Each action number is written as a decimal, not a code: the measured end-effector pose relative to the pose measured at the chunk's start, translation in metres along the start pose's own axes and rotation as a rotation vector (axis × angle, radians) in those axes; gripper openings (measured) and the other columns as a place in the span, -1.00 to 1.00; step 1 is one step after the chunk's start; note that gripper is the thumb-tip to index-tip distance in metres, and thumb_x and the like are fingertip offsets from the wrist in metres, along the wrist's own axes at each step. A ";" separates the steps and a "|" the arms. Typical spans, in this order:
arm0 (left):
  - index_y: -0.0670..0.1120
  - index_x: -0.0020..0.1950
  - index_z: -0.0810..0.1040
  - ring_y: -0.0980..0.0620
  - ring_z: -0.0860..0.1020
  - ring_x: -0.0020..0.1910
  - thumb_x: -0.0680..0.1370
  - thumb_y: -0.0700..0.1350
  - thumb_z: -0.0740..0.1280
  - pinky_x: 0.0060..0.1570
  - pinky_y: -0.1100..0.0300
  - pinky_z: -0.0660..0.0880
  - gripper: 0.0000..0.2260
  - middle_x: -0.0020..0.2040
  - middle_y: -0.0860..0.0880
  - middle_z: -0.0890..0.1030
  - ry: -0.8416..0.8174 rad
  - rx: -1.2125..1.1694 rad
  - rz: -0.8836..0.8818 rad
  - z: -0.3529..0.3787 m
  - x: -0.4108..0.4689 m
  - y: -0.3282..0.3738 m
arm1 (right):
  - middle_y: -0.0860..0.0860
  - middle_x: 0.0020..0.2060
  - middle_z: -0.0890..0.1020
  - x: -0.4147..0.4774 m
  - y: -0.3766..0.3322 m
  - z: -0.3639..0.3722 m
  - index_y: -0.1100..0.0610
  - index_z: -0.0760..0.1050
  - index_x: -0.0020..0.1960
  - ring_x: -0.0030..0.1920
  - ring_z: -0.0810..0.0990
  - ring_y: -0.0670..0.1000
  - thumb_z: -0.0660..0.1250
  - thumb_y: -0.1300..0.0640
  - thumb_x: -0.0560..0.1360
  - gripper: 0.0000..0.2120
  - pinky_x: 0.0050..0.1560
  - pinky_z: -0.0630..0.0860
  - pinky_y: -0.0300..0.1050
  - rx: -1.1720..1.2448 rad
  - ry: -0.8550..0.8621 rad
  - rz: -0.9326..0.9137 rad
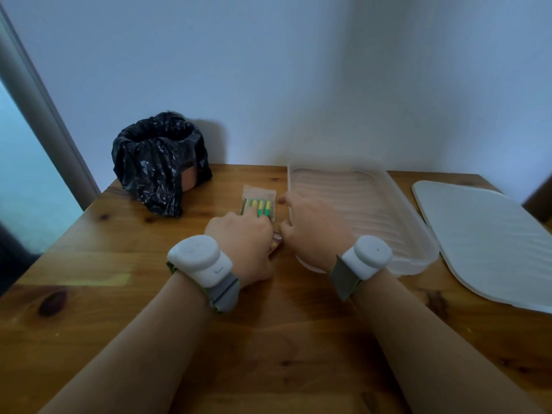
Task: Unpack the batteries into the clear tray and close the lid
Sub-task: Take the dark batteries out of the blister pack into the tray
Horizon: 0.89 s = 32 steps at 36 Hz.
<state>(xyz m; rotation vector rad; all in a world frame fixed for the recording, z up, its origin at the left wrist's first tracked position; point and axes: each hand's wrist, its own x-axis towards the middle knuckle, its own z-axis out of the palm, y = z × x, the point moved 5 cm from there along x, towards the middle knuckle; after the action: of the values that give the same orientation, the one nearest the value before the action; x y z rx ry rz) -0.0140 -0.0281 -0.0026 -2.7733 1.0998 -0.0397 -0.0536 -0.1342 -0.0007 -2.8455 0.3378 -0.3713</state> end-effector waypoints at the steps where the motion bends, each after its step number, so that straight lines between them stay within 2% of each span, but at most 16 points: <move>1: 0.00 0.26 0.42 -0.07 0.51 0.02 0.47 0.17 0.34 -0.06 0.05 0.54 -0.57 0.03 -0.03 0.39 -0.024 0.012 0.004 0.001 -0.001 0.002 | 0.07 0.21 0.64 0.000 0.000 0.000 0.08 0.47 0.38 0.13 0.62 0.14 0.24 0.11 0.60 -0.64 0.13 0.58 0.07 0.000 -0.001 -0.001; 4: -0.02 0.29 0.41 -0.09 0.49 0.07 0.52 0.11 0.33 0.00 0.03 0.54 -0.60 0.17 -0.06 0.43 -0.040 0.021 -0.001 0.003 -0.002 0.002 | 0.07 0.20 0.64 0.000 0.000 0.001 0.07 0.48 0.36 0.12 0.62 0.13 0.23 0.11 0.60 -0.66 0.14 0.59 0.09 0.001 -0.001 0.001; 8: -0.04 0.33 0.38 -0.10 0.48 0.13 0.55 0.00 0.32 0.02 0.03 0.52 -0.62 0.22 -0.07 0.43 -0.002 0.019 -0.037 0.005 -0.003 0.000 | 0.06 0.24 0.62 0.000 -0.001 0.000 0.08 0.50 0.35 0.15 0.62 0.14 0.24 0.10 0.60 -0.67 0.16 0.58 0.08 0.004 -0.005 -0.005; 17: -0.03 0.30 0.41 -0.08 0.49 0.08 0.54 -0.14 0.36 -0.07 0.07 0.54 -0.66 0.17 -0.06 0.44 0.146 -0.065 -0.083 0.002 -0.004 -0.008 | 0.05 0.24 0.62 -0.001 -0.001 0.000 0.10 0.51 0.34 0.12 0.62 0.13 0.23 0.10 0.60 -0.67 0.12 0.59 0.08 0.006 0.005 0.001; 23: -0.04 0.16 0.47 -0.04 0.48 -0.09 0.54 -0.19 0.37 -0.16 0.14 0.52 -0.78 0.09 -0.07 0.37 0.261 -0.128 -0.093 -0.008 -0.007 -0.015 | 0.05 0.25 0.62 0.002 0.002 0.001 0.09 0.51 0.37 0.13 0.62 0.14 0.20 0.10 0.63 -0.67 0.15 0.58 0.11 0.048 0.018 0.000; 25: -0.05 0.13 0.50 -0.03 0.47 -0.14 0.53 -0.23 0.35 -0.20 0.16 0.50 -0.80 0.06 -0.06 0.36 0.282 -0.143 -0.098 -0.011 -0.006 -0.017 | 0.05 0.25 0.63 0.003 0.005 -0.001 0.09 0.51 0.38 0.12 0.61 0.12 0.19 0.11 0.65 -0.67 0.13 0.56 0.05 0.089 0.040 0.011; 29: -0.06 0.21 0.53 -0.09 0.55 -0.06 0.54 -0.27 0.34 -0.10 0.14 0.55 -0.74 0.09 -0.07 0.41 0.267 -0.176 -0.102 -0.014 -0.002 -0.017 | 0.03 0.21 0.65 0.003 0.009 -0.007 0.08 0.52 0.37 0.14 0.60 0.08 0.19 0.11 0.67 -0.68 0.09 0.50 -0.04 0.183 0.120 0.044; 32: -0.02 0.31 0.49 -0.07 0.57 0.03 0.53 -0.24 0.37 -0.10 0.20 0.46 -0.64 0.17 -0.06 0.46 0.272 -0.225 -0.094 -0.014 0.003 -0.018 | 0.02 0.22 0.65 0.002 0.010 -0.010 0.07 0.52 0.38 0.18 0.61 0.05 0.20 0.10 0.67 -0.69 0.09 0.47 -0.11 0.224 0.158 0.044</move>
<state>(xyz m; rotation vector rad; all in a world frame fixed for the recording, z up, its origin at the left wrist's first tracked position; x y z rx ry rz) -0.0008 -0.0195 0.0140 -3.0906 1.0916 -0.3335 -0.0562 -0.1466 0.0066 -2.5920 0.3641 -0.5878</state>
